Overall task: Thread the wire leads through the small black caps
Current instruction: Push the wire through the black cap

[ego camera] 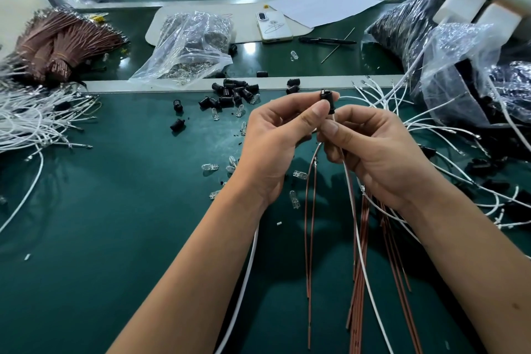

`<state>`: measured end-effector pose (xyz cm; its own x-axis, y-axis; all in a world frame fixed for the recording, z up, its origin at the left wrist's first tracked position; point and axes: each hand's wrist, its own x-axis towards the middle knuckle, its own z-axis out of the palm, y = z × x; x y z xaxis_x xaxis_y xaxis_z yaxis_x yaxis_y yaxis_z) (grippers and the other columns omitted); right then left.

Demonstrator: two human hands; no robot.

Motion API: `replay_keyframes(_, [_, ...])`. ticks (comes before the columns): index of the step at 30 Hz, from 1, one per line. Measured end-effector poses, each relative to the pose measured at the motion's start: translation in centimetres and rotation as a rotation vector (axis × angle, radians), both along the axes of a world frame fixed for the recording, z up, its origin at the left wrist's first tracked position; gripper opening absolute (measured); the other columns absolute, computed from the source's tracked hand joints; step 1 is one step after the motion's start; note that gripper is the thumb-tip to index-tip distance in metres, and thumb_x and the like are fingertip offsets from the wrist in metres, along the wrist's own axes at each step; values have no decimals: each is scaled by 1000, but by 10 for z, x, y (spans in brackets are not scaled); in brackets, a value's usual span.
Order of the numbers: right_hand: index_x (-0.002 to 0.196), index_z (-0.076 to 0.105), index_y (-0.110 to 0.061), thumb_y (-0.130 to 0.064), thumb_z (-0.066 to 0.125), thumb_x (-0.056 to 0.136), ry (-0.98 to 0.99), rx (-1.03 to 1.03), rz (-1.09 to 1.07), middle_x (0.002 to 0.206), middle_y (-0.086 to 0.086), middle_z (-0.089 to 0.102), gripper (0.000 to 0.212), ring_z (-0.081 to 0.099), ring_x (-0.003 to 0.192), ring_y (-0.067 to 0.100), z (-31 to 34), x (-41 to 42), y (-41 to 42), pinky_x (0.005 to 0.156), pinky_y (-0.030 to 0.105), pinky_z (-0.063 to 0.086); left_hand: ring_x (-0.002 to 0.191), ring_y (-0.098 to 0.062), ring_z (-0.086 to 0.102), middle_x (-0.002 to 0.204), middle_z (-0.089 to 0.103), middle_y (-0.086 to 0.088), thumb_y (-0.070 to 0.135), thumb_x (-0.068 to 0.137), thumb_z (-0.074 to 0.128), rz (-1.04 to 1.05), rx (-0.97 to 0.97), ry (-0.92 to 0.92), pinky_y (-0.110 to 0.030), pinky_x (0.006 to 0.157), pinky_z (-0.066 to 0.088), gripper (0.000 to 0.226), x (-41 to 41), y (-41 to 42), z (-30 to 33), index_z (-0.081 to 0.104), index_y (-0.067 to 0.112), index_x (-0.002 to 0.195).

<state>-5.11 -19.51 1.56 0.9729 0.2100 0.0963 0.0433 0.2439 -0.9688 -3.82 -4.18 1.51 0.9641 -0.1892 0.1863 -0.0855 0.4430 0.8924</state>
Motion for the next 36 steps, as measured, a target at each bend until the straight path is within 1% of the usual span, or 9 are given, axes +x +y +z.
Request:
replay_keyframes(8, [80,76,-15,-24,82,78,-59,-62,-78,68,2,64,11,50,58,16,-4,1,0,57,21,44,87,-20,64,90,73,-6,13,87,68,35,34,22,-45,88,44,13,2,-1,-4,80,16,93])
replay_keyframes(12, [77,75,-15,-23,81,79,-64,-83,-80,65,0,61,10,49,57,15,-3,1,-1,55,20,42,78,-17,66,82,72,-6,3,88,69,64,27,1,-31,81,54,10,1,-3,-5,75,7,95])
replay_keyframes(17, [75,77,-19,-25,81,77,-65,-98,-32,64,-3,62,7,49,57,12,0,0,-4,54,16,42,75,-22,65,77,70,-11,-2,88,69,90,22,-42,-34,80,57,10,0,-5,-4,73,0,96])
replay_keyframes(22, [78,77,-16,-28,83,75,-56,-105,20,64,1,57,14,45,60,16,0,2,-7,57,20,40,73,-22,65,75,69,-14,-2,86,70,86,13,-79,-33,78,58,10,-1,-4,-1,74,3,94])
replay_keyframes(24, [77,77,-16,-29,83,75,-62,-96,27,64,0,55,15,44,60,15,-1,2,-7,58,21,38,75,-26,63,77,68,-16,-1,86,70,78,15,-99,-39,82,58,12,-1,-4,0,73,1,97])
replay_keyframes(28, [77,76,-17,-28,83,75,-56,-61,53,64,-4,56,13,44,60,11,-1,4,-8,59,22,38,83,-36,55,85,64,-19,-5,85,69,64,30,-167,-64,90,49,22,0,-3,1,70,-5,107])
replay_keyframes(30, [77,77,-19,-25,86,78,-55,-49,66,65,-5,58,11,47,61,10,0,3,-9,61,21,41,85,-38,53,88,63,-19,-5,85,69,62,32,-181,-68,90,46,24,0,-3,1,69,-4,109])
replay_keyframes(32, [79,77,-18,-23,84,79,-58,-32,62,67,-2,61,9,53,63,12,0,3,-8,63,21,45,85,-38,53,89,63,-21,-5,85,69,61,30,-178,-65,85,49,22,0,-3,0,70,-3,107])
replay_keyframes(36, [84,77,-16,-24,82,76,-57,65,24,78,7,70,13,61,62,17,0,1,-4,61,24,51,78,-28,59,92,62,-24,-7,86,68,63,-3,-159,-37,67,57,17,-2,-3,2,74,5,95])
